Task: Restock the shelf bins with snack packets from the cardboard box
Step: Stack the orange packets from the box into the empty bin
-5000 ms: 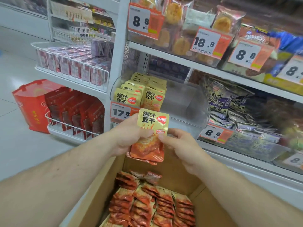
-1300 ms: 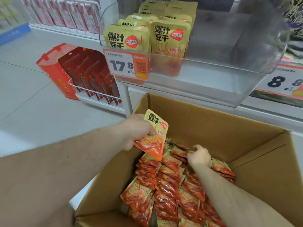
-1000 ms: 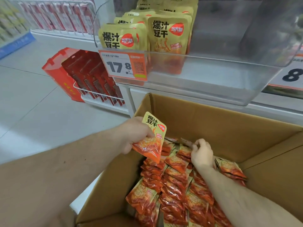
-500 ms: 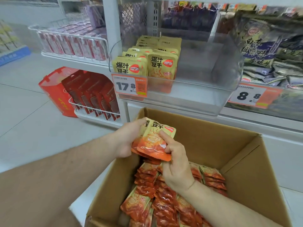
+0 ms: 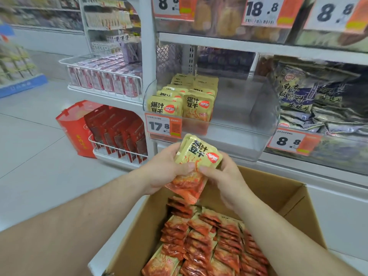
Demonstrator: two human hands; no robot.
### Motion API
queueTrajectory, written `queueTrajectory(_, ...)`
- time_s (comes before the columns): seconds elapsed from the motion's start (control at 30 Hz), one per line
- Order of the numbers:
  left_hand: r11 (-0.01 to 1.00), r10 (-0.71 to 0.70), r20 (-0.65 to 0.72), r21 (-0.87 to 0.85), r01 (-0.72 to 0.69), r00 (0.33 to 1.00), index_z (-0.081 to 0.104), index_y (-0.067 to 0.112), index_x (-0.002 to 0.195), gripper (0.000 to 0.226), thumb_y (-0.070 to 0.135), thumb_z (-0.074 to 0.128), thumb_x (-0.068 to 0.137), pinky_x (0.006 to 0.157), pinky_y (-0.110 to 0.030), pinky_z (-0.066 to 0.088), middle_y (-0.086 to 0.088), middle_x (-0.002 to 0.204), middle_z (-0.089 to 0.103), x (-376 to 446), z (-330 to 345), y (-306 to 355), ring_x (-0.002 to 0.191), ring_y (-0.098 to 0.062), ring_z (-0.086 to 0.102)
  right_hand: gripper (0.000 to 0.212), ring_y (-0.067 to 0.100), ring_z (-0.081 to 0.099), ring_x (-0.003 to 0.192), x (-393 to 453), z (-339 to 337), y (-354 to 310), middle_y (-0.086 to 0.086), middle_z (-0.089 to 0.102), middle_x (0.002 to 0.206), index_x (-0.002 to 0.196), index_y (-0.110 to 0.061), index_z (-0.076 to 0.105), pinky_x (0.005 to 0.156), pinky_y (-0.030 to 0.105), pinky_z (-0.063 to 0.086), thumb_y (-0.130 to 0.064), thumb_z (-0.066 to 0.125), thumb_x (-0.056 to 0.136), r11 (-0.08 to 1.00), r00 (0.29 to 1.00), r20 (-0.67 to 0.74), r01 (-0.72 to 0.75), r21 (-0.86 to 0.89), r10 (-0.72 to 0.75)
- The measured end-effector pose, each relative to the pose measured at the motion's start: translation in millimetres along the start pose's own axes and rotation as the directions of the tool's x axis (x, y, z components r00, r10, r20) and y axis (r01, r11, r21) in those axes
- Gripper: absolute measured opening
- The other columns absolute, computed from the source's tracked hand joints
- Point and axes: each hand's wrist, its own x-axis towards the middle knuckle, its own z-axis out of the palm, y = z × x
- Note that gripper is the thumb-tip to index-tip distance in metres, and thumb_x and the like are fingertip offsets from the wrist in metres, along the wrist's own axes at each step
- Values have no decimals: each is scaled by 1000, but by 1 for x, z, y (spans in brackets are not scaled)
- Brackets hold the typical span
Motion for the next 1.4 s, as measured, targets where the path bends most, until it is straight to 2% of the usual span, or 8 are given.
queueTrajectory(0.33,958,83,139,260,-117,987,45,22,129,40,6,61,96,94,-38,56,-4,116,67,-5,4,35,105,-14,66,31,9,65,63,1,-9,-46,0,74,80,105,-8,60,48,23,43,-2,76,80,973,999,31,-35,-228,44)
queueTrajectory(0.5,918,336,-156,273,-287,929,57,27,120,26,26,64,95,88,-34,57,8,115,63,1,2,56,108,-14,63,26,6,59,49,10,-11,-105,-3,68,65,88,-11,56,46,19,44,6,74,81,938,968,-154,141,-317,-198)
queueTrajectory(0.6,858,448,-316,415,-303,837,62,31,113,21,24,64,93,98,-37,50,13,115,61,12,-9,57,110,-13,59,33,12,64,66,30,-18,-140,1,69,80,83,-20,53,59,28,53,0,78,79,849,872,-250,279,-449,-420)
queueTrajectory(0.7,705,495,-271,681,-199,826,59,21,130,38,18,61,92,99,-16,31,6,128,57,18,-12,51,122,-12,50,36,19,69,85,58,-21,-149,0,70,91,83,-27,52,79,40,57,-13,84,75,721,845,-229,236,-652,-484)
queueTrajectory(0.8,579,532,-180,790,-201,827,58,16,133,45,11,60,88,96,-10,22,0,136,55,22,-10,46,129,-16,43,37,20,68,89,88,-15,-140,-4,68,91,81,-27,51,82,38,55,-20,87,72,619,893,-170,142,-772,-417)
queueTrajectory(1.0,548,536,-162,813,-196,828,58,16,133,45,14,61,88,106,-16,19,3,143,49,27,-6,42,136,-17,35,40,21,64,93,122,6,-118,1,67,98,100,-16,62,77,31,51,-27,87,71,431,965,-181,-85,-898,-187)
queueTrajectory(1.3,537,538,-135,815,-216,832,59,19,131,43,15,59,88,101,-16,21,5,139,52,25,-5,38,131,-13,36,32,28,68,89,141,31,-104,9,69,100,102,-10,63,72,32,54,-30,74,80,228,966,-237,-209,-951,-106)
queueTrajectory(1.4,540,520,-125,815,-212,845,60,20,131,42,15,58,88,107,-21,24,6,139,52,23,-6,37,132,-13,36,52,30,65,104,144,34,-102,10,63,113,118,-7,48,77,35,51,-28,77,80,253,939,-323,-286,-924,-120)
